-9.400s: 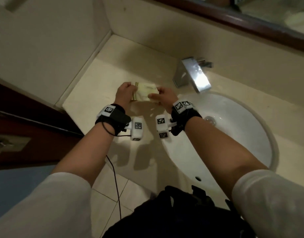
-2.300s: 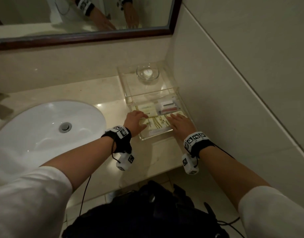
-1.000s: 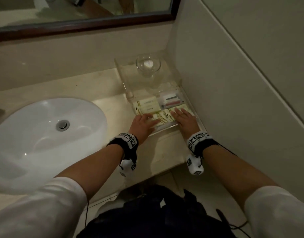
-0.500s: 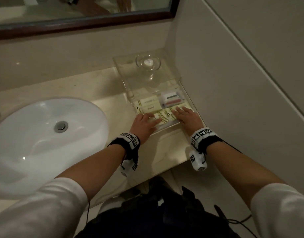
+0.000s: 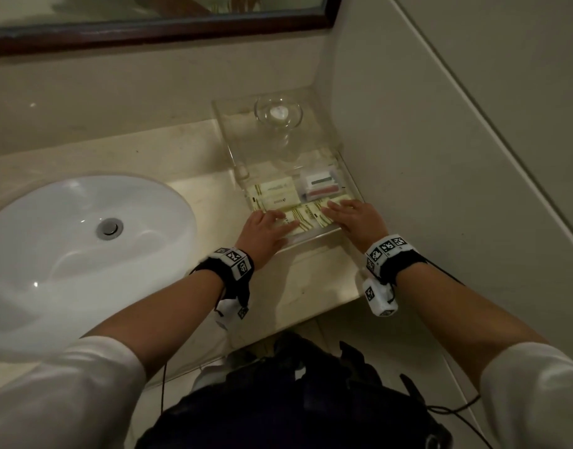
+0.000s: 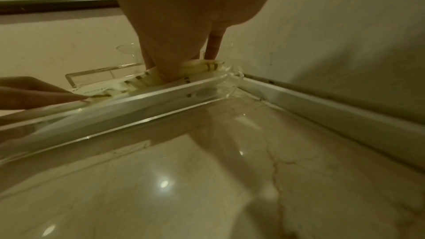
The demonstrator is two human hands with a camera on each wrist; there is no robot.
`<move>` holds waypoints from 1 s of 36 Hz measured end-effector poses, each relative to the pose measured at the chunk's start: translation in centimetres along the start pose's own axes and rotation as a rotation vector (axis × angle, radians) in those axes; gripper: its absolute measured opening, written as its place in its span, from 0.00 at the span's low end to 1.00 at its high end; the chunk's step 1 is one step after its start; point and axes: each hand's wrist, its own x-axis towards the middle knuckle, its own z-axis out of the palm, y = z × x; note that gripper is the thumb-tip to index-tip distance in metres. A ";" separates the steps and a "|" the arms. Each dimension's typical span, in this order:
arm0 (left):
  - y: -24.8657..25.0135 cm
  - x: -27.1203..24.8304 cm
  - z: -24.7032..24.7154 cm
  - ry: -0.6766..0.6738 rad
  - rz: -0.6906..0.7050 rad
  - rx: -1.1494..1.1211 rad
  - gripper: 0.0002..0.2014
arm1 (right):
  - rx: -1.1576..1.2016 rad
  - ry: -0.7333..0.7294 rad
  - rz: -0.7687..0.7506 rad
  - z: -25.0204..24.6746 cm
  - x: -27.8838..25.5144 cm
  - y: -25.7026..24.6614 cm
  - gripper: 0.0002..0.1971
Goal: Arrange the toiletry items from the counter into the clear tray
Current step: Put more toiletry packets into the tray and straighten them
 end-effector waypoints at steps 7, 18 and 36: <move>0.2 -0.1 -0.2 -0.010 -0.097 -0.122 0.25 | -0.002 0.058 0.013 0.1 -0.1 0.1 0.21; -0.1 0.2 -1.9 0.008 -0.111 -0.260 0.26 | -0.041 -0.011 0.001 0.5 -0.4 0.4 0.24; -0.9 4.0 -3.1 -0.127 -0.267 -0.104 0.24 | 0.211 -0.074 0.190 -0.1 4.7 -0.2 0.25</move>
